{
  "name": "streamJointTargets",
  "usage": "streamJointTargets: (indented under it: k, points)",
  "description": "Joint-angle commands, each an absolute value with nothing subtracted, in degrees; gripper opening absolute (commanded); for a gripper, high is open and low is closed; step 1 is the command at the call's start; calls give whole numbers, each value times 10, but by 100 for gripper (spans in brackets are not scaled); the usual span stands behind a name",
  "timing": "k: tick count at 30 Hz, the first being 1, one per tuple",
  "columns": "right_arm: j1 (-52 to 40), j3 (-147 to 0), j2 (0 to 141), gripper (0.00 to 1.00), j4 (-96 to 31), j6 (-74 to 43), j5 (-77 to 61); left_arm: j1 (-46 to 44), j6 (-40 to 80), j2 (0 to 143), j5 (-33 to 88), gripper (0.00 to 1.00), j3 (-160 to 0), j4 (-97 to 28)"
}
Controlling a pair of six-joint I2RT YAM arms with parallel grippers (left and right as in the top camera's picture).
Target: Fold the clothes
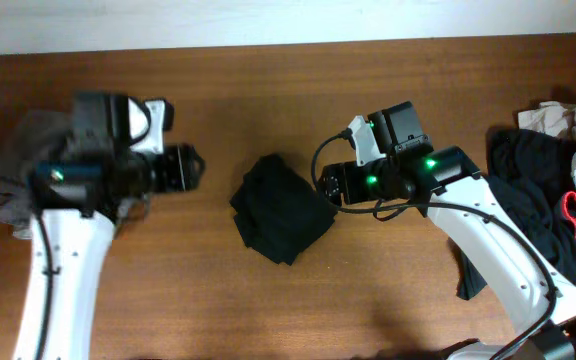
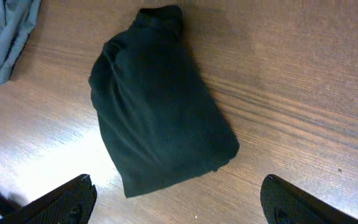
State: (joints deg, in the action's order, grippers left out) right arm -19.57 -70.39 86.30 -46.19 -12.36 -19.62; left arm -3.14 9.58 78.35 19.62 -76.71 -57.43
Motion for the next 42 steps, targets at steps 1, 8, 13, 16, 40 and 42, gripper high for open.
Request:
streamJointTargets:
  k: [1, 8, 13, 16, 40, 42]
  points:
    - [-195, -712, 861, 90, -455, -116, -216, -31, 228, 784, 319, 73, -624, -495]
    - [-195, -712, 920, 91, -437, -189, -222, -31, 439, 788, 440, 84, -376, -214]
    - [-209, -712, 972, 91, -396, -199, -240, -45, 504, 788, 431, 99, -316, -140]
    - [-227, -712, 1001, 87, -373, -204, -240, -59, 565, 791, 395, 99, -300, -134]
    - [-271, -712, 1016, 85, -310, -282, -236, -105, 587, 1016, 436, 99, -292, 136]
    - [-270, -712, 1016, 85, -313, -293, -236, -108, 587, 1022, 443, 99, -292, 154]
